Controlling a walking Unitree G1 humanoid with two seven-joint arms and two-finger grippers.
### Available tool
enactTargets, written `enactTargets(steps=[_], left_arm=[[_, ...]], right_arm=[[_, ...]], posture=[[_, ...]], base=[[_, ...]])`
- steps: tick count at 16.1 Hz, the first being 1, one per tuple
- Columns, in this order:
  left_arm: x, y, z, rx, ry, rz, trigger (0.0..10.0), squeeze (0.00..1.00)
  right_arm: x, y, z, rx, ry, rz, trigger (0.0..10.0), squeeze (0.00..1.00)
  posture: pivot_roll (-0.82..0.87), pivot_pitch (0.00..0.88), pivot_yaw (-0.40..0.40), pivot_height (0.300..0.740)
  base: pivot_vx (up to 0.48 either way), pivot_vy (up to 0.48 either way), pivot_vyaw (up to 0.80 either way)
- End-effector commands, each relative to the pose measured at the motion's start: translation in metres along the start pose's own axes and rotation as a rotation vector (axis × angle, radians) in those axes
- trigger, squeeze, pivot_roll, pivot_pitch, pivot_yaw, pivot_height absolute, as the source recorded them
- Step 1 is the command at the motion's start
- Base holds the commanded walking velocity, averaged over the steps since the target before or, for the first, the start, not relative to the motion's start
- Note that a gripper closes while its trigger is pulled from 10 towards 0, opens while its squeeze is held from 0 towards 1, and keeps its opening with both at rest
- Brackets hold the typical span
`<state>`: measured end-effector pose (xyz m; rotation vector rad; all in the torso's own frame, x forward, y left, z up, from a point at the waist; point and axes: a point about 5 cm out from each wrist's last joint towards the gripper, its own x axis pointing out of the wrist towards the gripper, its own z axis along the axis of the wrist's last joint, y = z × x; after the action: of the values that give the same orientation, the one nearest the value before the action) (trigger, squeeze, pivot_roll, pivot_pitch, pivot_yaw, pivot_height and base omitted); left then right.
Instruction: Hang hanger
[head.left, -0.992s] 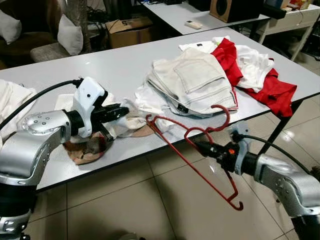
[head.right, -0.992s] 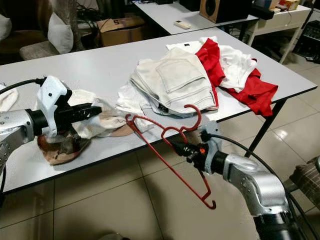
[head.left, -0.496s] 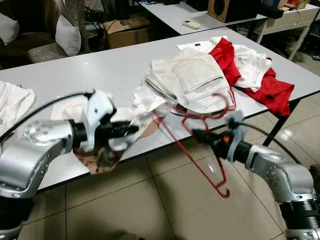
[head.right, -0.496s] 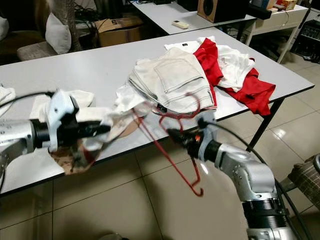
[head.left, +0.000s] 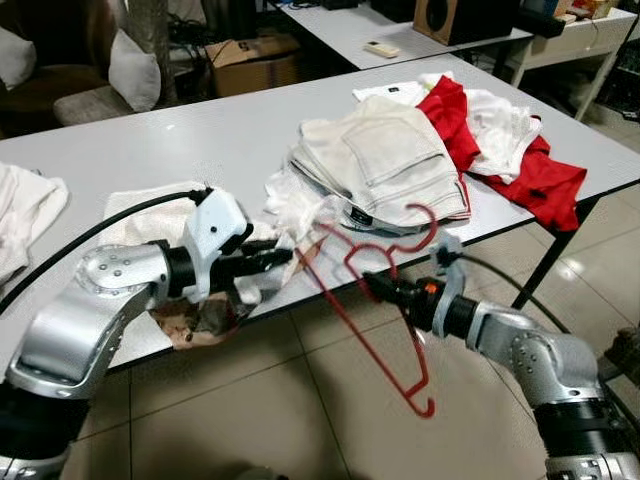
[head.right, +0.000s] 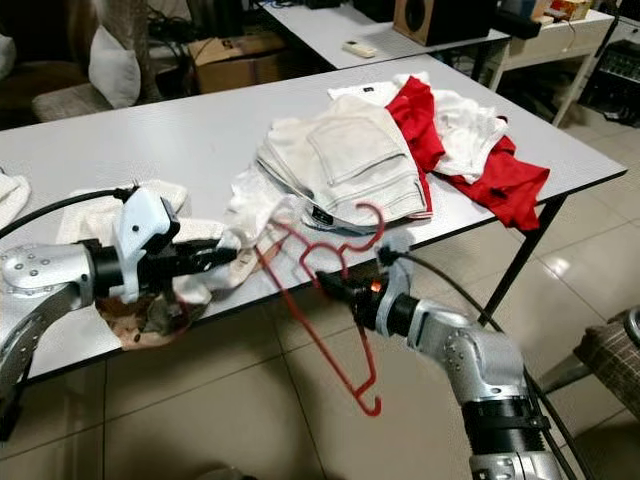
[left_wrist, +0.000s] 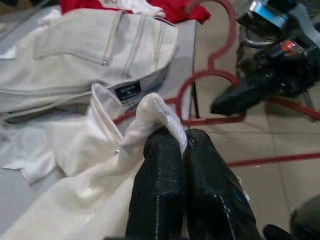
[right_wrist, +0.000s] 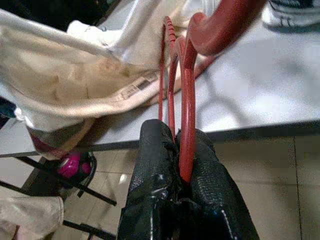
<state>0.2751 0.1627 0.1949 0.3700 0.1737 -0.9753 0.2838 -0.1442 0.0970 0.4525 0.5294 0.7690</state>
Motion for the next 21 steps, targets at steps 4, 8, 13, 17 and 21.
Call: enactTargets(steps=[4, 8, 13, 17, 21], left_arm=[[-0.011, 0.005, 0.014, 0.052, -0.055, -0.003, 0.0, 0.0], [-0.017, -0.021, 0.004, 0.031, 0.02, -0.219, 0.0, 0.0], [0.0, -0.023, -0.021, 0.017, 0.122, -0.103, 0.0, 0.0], [0.015, -0.03, -0.019, -0.024, 0.047, -0.071, 0.0, 0.0], [0.017, -0.045, -0.011, -0.094, -0.03, -0.157, 0.0, 0.0]], right_arm=[[-0.001, -0.005, 0.001, 0.001, 0.043, -0.022, 10.0, 0.0], [0.004, -0.012, 0.004, 0.043, 0.042, -0.027, 10.0, 0.0], [0.031, 0.008, 0.041, 0.198, -0.191, 0.092, 10.0, 0.0], [0.07, 0.027, 0.051, 0.368, -0.375, 0.087, 10.0, 0.0], [0.093, 0.037, 0.074, 0.61, -0.566, 0.064, 10.0, 0.0]], posture=[[0.01, 0.0, 0.048, 0.74], [0.02, 0.0, 0.045, 0.74], [0.04, 0.0, 0.033, 0.74], [0.07, 0.0, 0.028, 0.74], [0.08, 0.0, 0.038, 0.74]], base=[[0.0, 0.0, 0.0], [0.0, 0.0, 0.0], [0.0, 0.0, 0.0], [0.0, 0.0, 0.0], [0.0, 0.0, 0.0]])
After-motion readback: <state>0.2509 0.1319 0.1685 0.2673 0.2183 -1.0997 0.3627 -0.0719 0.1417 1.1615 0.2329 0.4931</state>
